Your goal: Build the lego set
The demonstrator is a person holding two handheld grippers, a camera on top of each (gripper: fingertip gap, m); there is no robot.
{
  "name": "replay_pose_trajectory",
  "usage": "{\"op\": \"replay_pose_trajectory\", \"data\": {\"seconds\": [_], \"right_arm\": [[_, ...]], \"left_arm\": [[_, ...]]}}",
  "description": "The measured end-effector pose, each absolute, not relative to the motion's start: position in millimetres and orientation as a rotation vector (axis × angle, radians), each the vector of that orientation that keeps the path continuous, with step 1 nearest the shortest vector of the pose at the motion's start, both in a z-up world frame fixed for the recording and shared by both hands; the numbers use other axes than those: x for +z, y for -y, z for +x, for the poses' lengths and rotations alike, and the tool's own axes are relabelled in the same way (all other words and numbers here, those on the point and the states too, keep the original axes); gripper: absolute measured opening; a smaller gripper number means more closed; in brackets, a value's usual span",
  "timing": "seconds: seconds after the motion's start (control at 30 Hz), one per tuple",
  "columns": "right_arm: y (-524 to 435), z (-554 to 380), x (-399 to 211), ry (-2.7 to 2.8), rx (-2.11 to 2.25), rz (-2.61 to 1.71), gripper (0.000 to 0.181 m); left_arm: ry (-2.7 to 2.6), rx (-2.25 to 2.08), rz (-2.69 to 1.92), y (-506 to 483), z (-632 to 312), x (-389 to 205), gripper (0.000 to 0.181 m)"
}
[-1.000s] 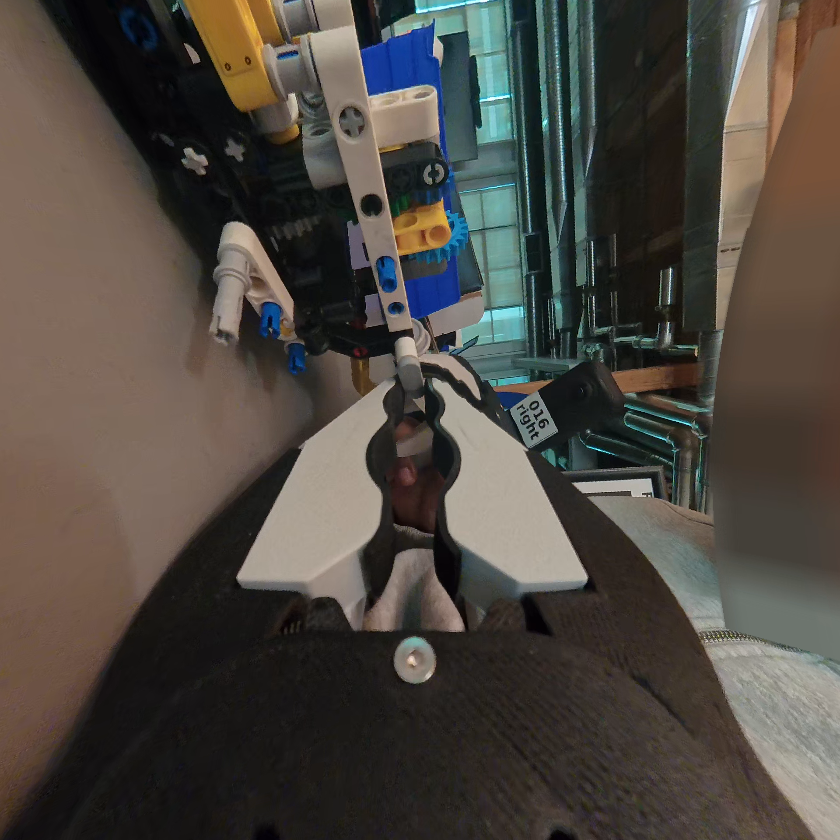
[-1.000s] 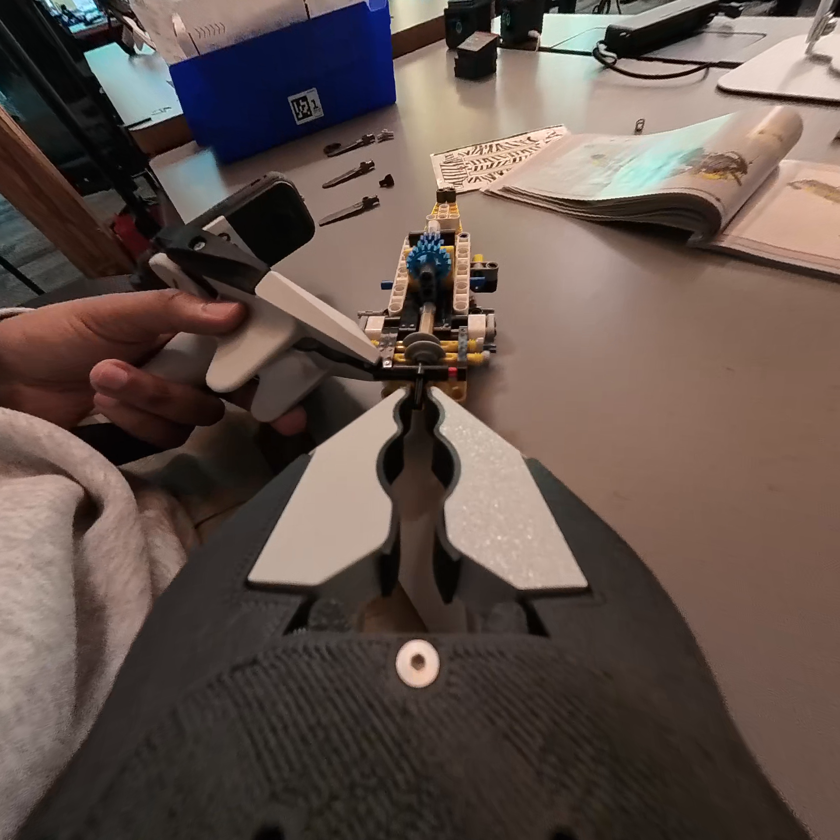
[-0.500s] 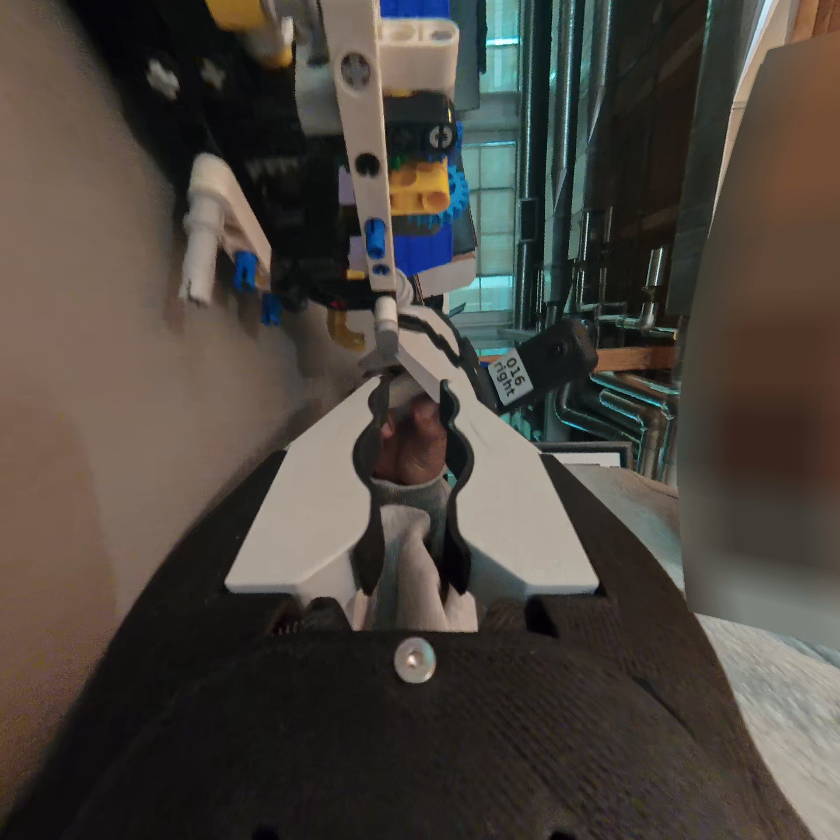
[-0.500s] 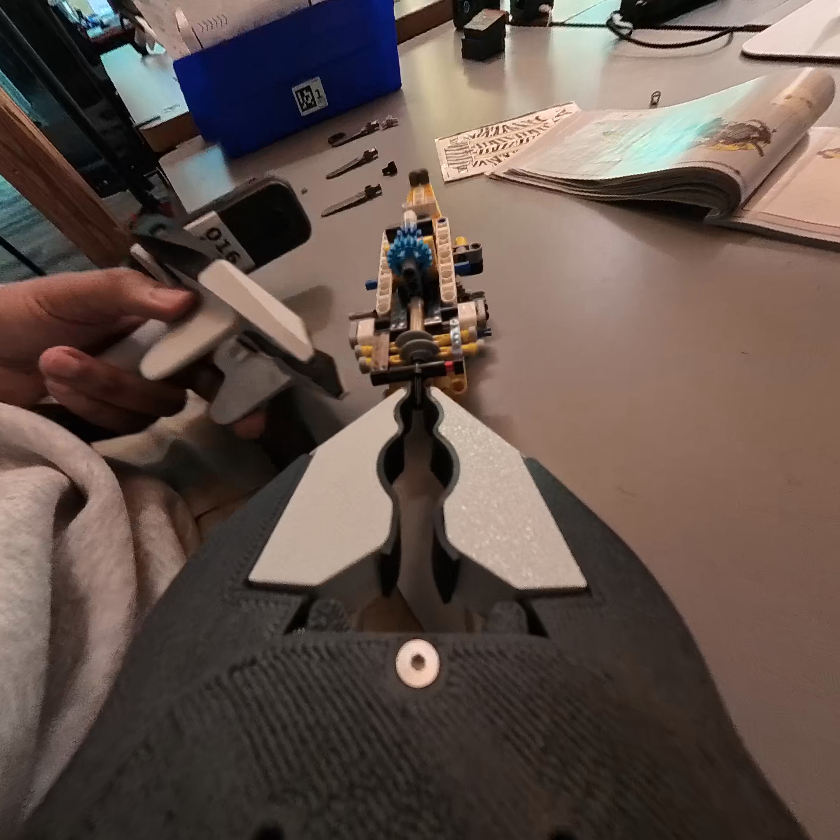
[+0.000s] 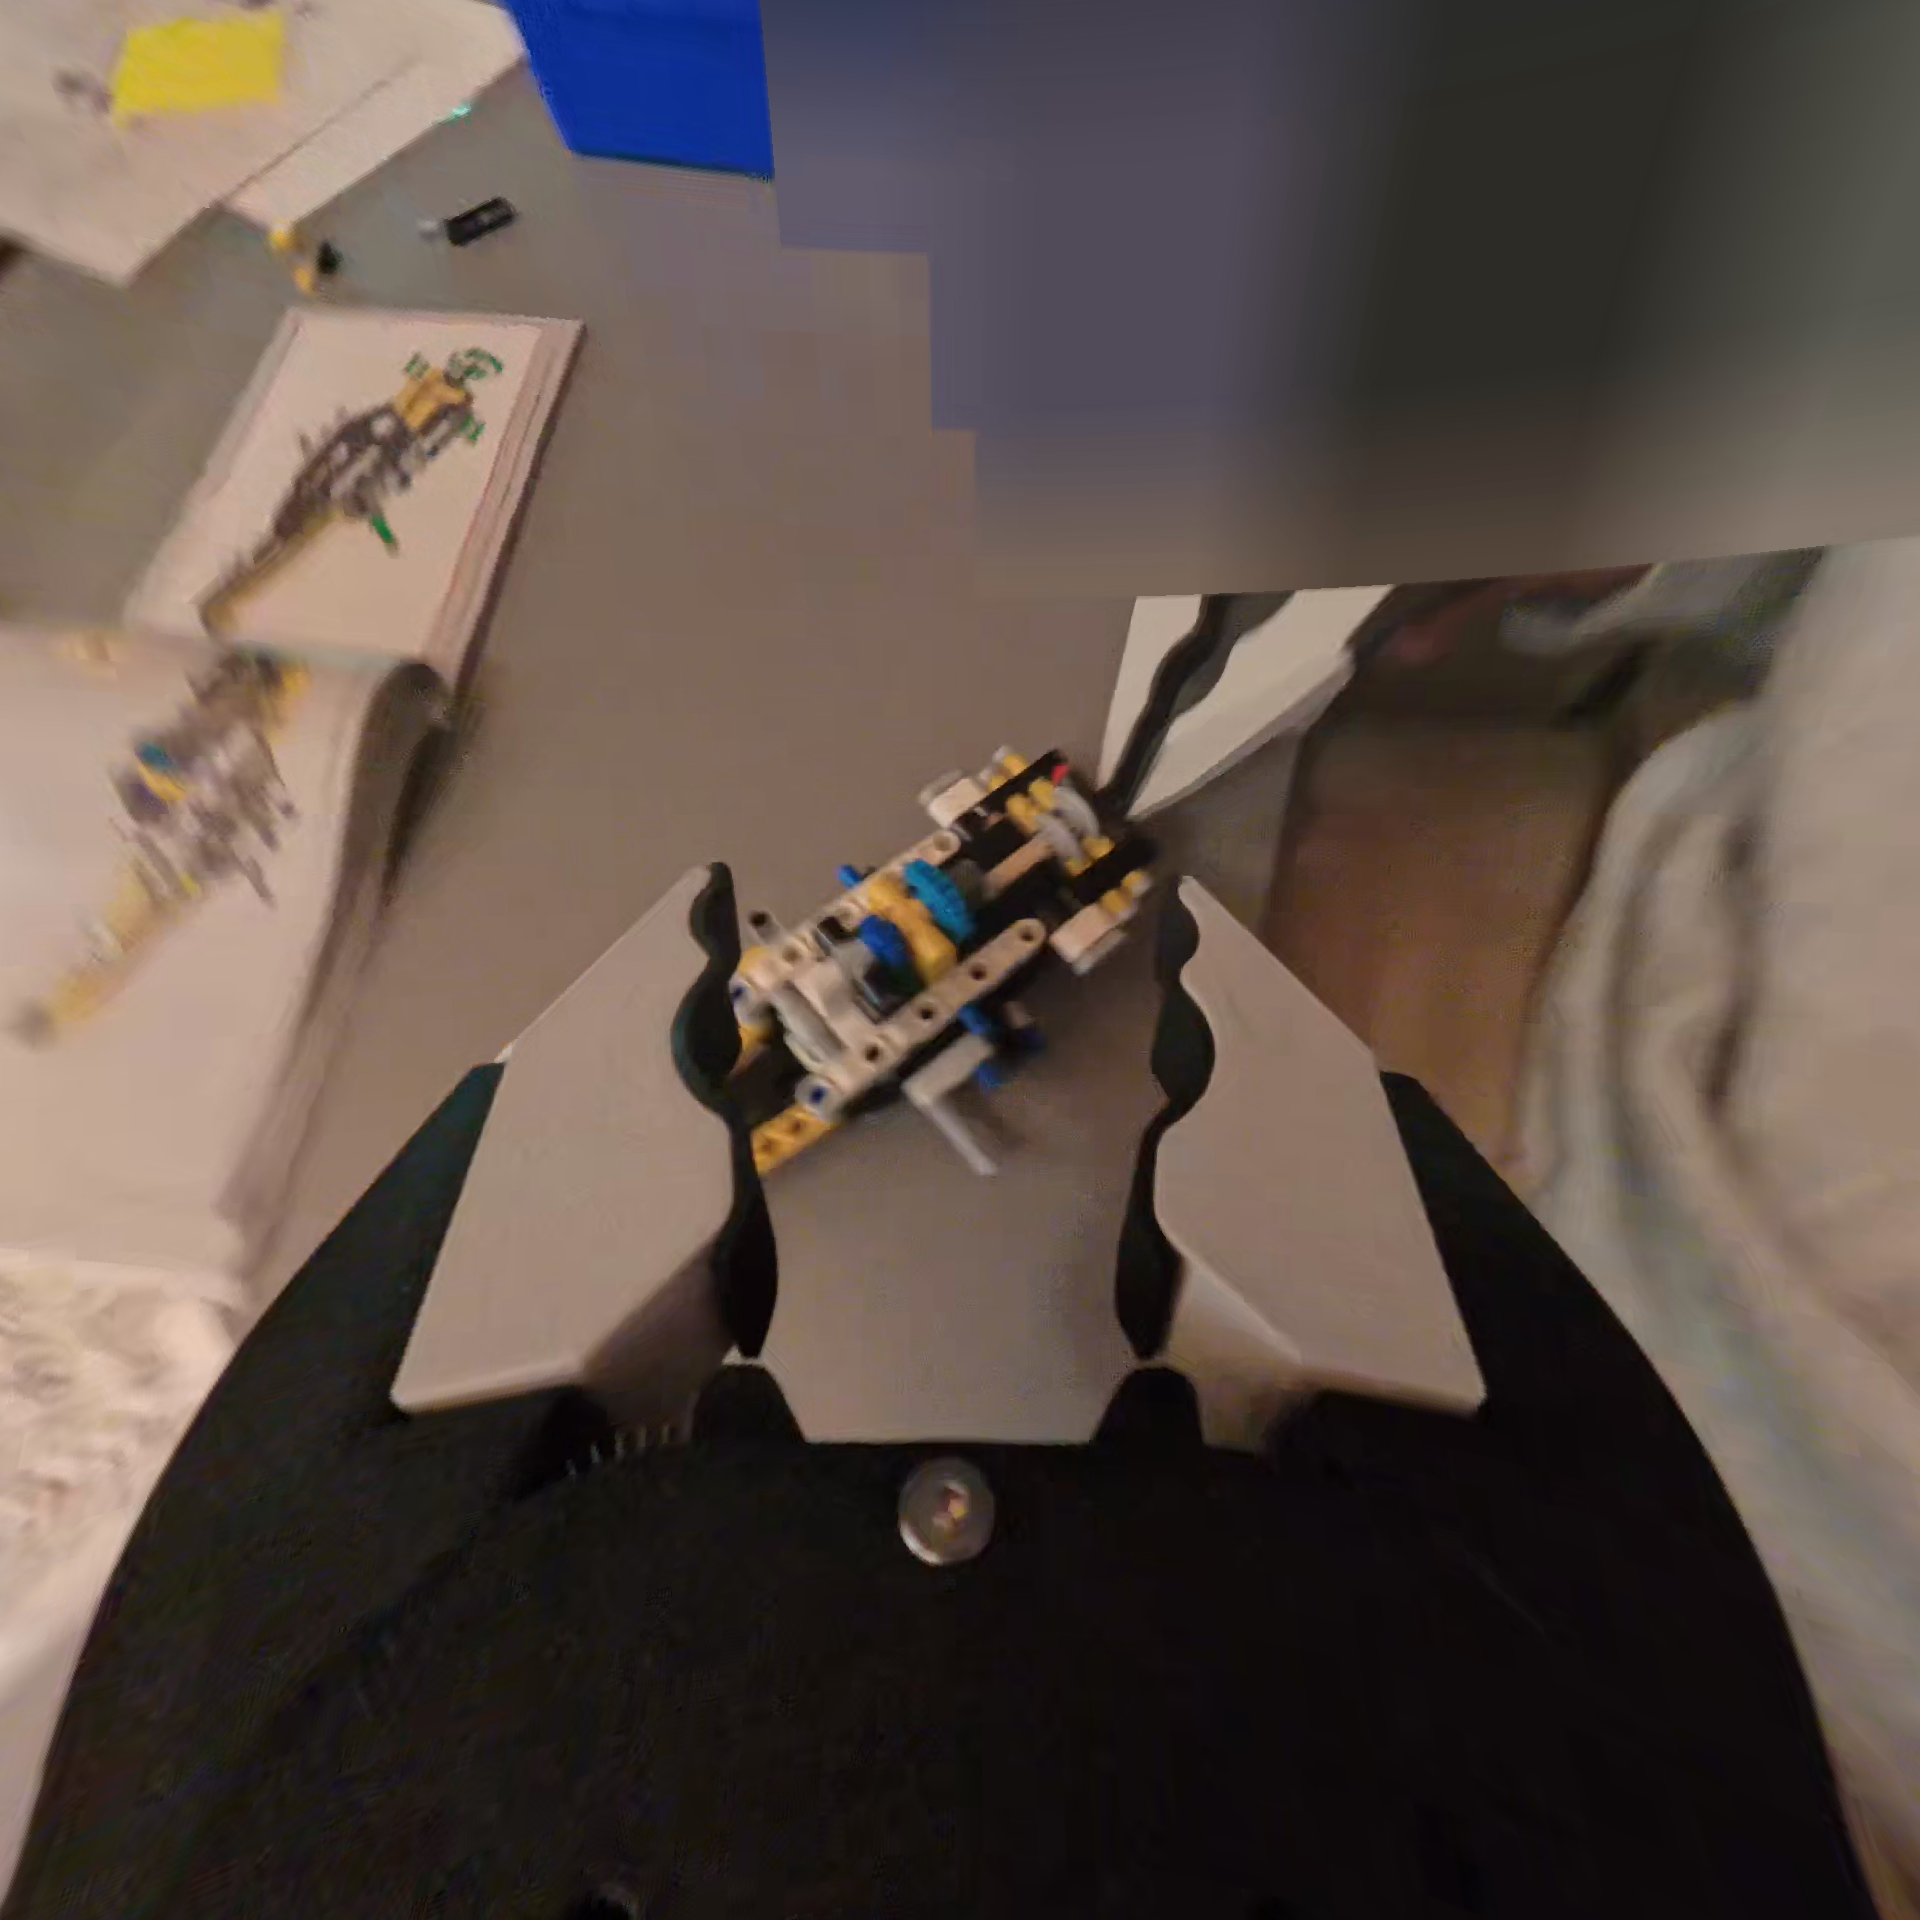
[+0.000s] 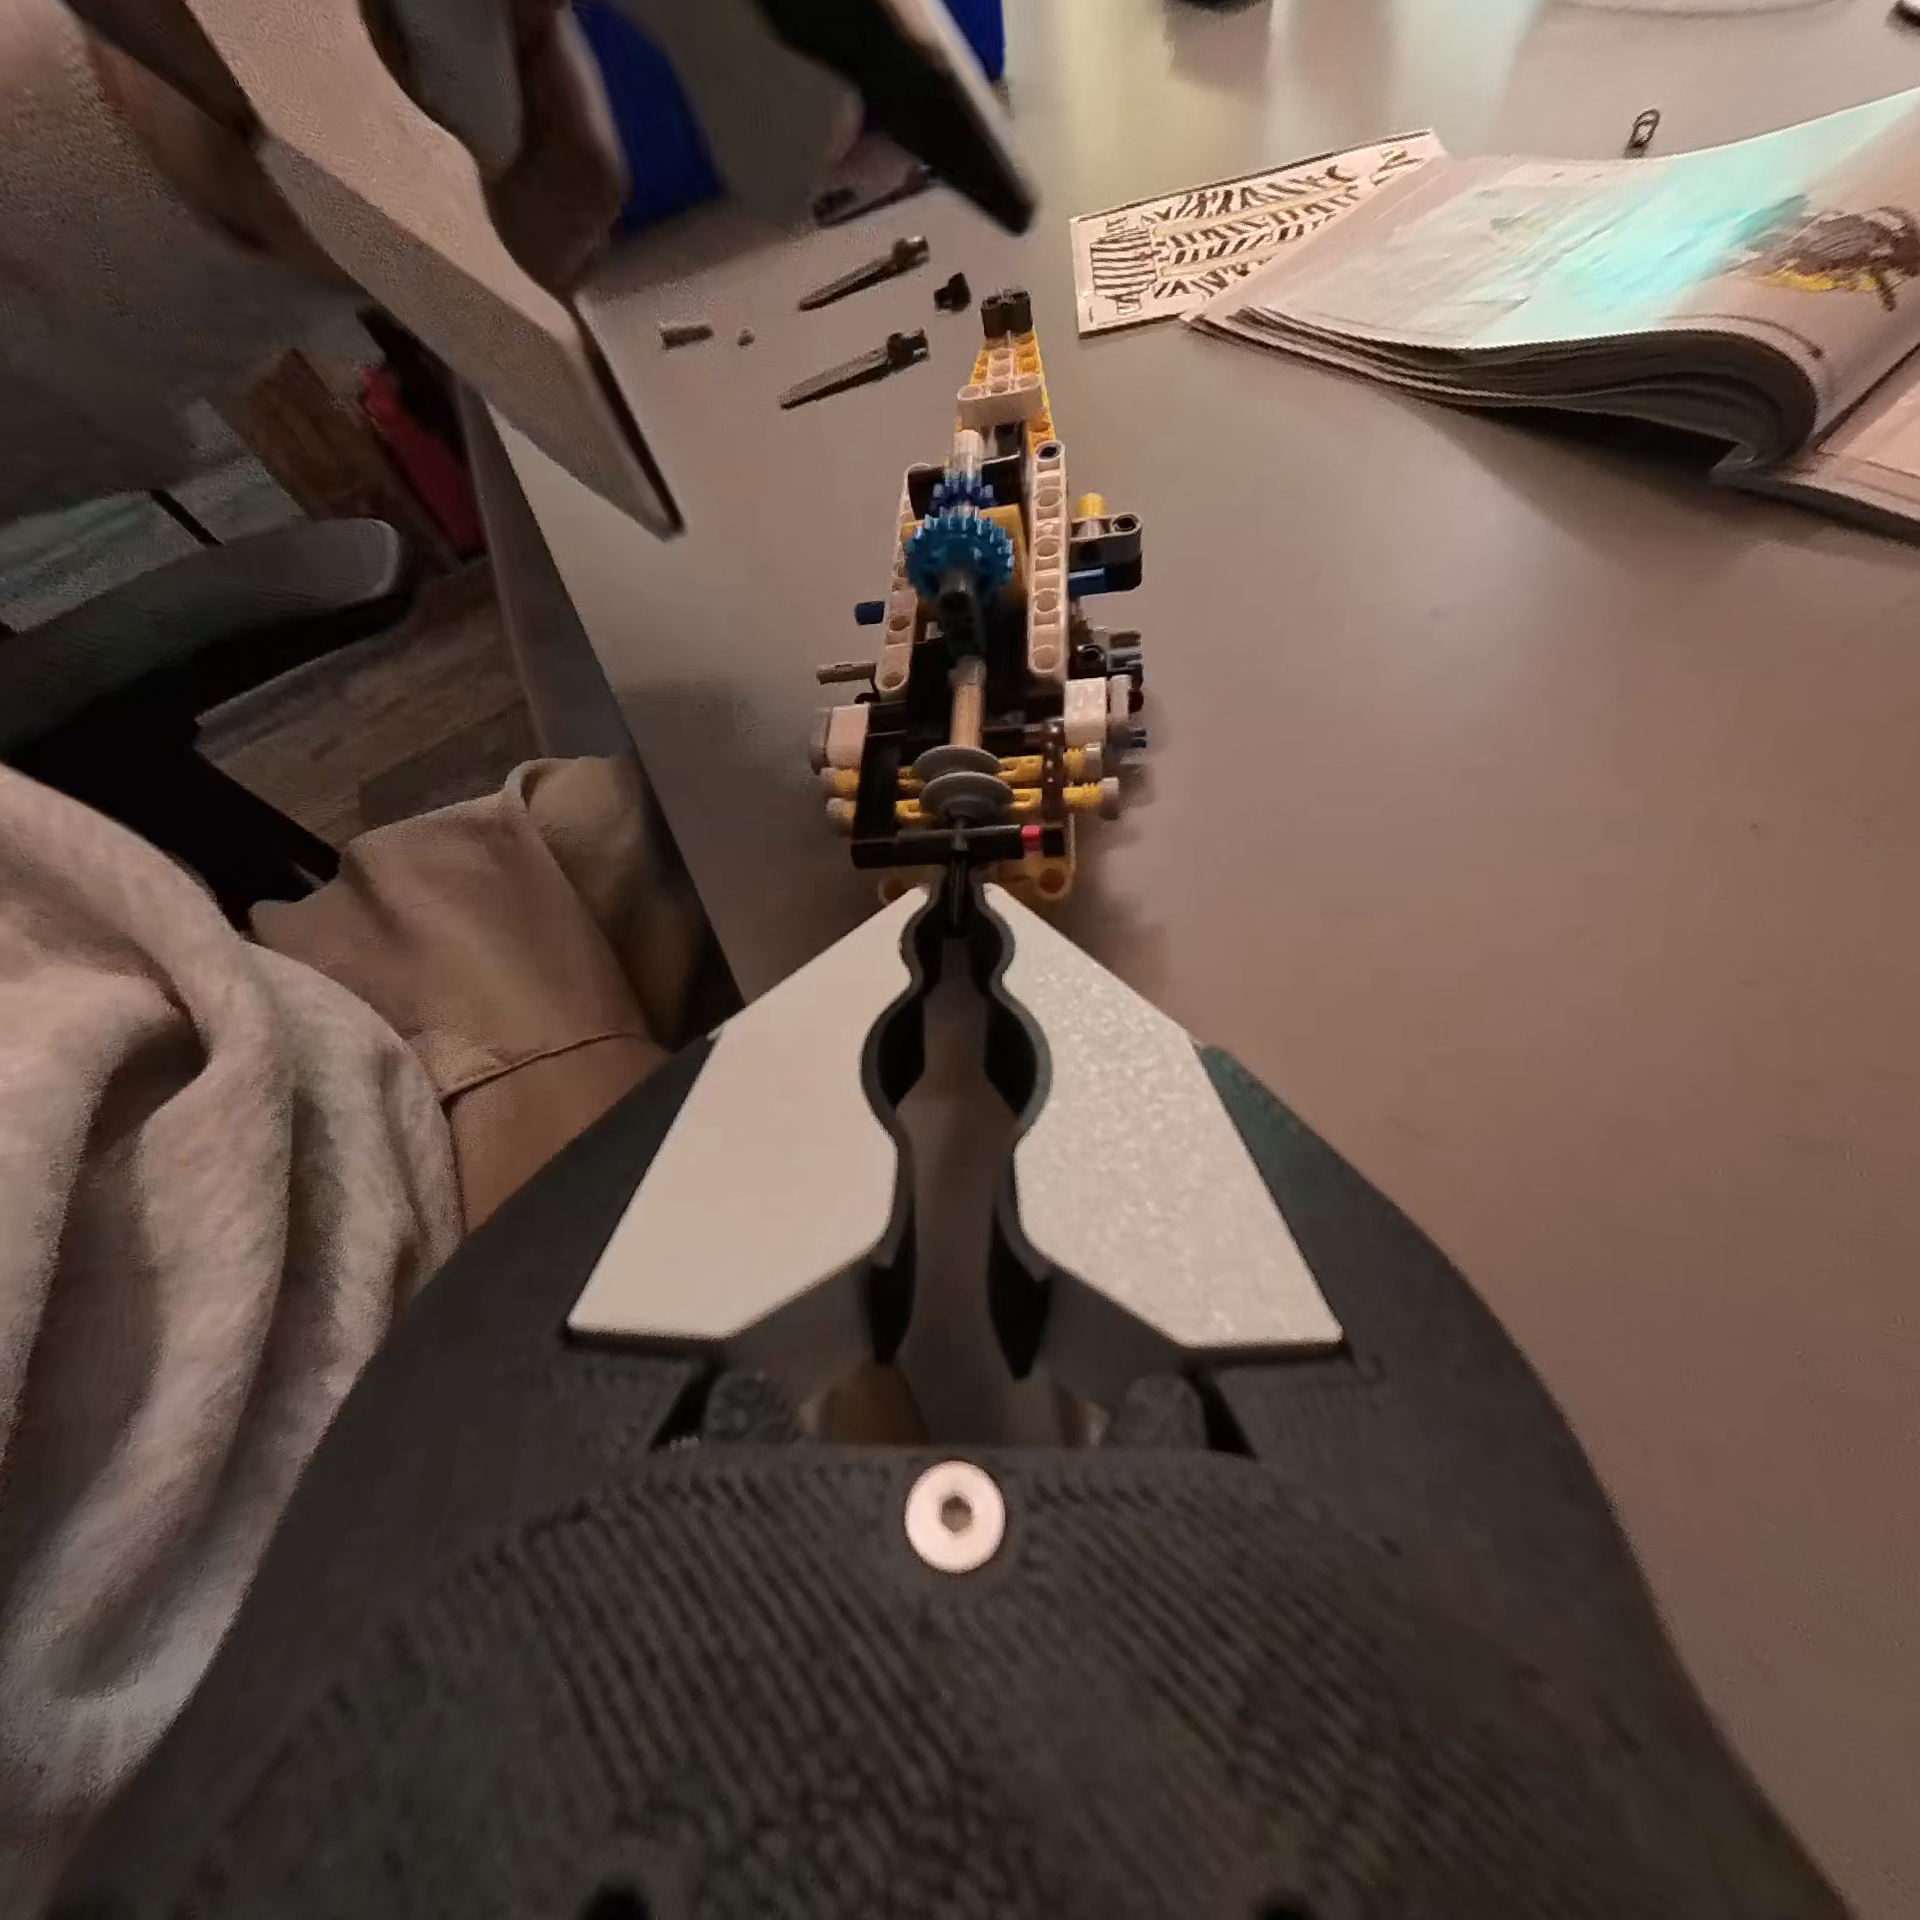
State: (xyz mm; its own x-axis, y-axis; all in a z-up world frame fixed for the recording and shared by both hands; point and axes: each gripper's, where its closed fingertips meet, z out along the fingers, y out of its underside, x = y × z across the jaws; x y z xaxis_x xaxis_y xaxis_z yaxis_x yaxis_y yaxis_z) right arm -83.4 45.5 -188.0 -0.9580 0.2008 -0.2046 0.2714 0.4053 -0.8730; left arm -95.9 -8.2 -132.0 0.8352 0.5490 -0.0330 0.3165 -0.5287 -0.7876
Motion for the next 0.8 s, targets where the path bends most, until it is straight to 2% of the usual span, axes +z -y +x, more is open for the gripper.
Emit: {"op": "replay_pose_trajectory", "data": {"seconds": [0.03,0.2,0.5,0.57,0.63,0.8], "right_arm": [[-46,-83,-187,-2.561,-1.621,0.43,0.002],[-51,-84,-187,-2.588,-1.581,0.364,0.002],[-51,-84,-186,-2.511,-1.539,0.386,0.002],[-51,-85,-185,-2.509,-1.54,0.387,0.002],[-51,-84,-185,-2.504,-1.545,0.383,0.002],[-52,-87,-182,-2.502,-1.581,0.401,0.002]], "left_arm": [[0.513,0.387,-2.265,5,-100,-134,0.083],[-0.005,0.296,-2.543,-16,-96,-158,0.093],[-0.196,-0.022,-2.782,-27,-89,-208,0.098],[-0.187,-0.042,-2.792,-28,-90,-211,0.094],[-0.166,-0.061,-2.78,-29,-91,-212,0.078],[-0.122,-0.137,-2.748,-30,-89,-210,0.078]]}}
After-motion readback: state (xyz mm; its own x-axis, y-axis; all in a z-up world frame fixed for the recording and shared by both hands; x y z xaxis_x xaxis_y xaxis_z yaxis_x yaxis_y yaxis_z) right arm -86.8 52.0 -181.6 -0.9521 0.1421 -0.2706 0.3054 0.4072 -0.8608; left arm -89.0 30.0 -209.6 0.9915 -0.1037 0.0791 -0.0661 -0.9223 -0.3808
